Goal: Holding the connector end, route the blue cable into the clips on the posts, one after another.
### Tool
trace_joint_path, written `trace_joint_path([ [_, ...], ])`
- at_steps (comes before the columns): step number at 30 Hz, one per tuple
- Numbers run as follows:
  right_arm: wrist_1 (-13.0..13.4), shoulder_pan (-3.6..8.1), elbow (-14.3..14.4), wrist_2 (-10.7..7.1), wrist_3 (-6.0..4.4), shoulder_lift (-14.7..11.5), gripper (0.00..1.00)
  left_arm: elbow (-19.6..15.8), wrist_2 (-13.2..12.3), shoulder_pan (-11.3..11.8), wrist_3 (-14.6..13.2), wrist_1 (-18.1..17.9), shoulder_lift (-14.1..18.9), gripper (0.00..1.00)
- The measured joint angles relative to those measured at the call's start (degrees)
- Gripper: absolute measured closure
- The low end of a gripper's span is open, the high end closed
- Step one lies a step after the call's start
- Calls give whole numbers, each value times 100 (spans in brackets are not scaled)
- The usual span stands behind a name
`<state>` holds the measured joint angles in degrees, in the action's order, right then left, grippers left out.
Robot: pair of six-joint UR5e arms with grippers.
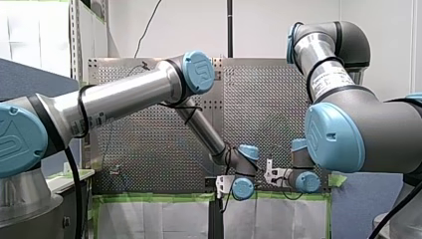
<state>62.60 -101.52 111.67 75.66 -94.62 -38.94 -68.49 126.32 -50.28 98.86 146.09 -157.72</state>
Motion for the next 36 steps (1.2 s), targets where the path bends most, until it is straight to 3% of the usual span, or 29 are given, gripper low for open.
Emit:
trace_joint_path([
  [10, -19, 147, -35, -56, 72, 6, 100, 470, 439, -70, -406, -6, -23, 98],
  [20, -30, 273, -115, -427, -9, 101, 100, 854, 517, -127, -5, -97, -30, 98],
  [25, -137, 307, -274, -471, 110, 277, 100, 869, 631, -126, 263, -132, -40, 98],
  [30, -308, 360, -431, -466, 327, 447, 100, 871, 705, -122, 404, -225, -174, 98],
  [36, -356, 441, -502, -493, 368, 479, 100, 874, 632, -96, 411, -414, -412, 98],
])
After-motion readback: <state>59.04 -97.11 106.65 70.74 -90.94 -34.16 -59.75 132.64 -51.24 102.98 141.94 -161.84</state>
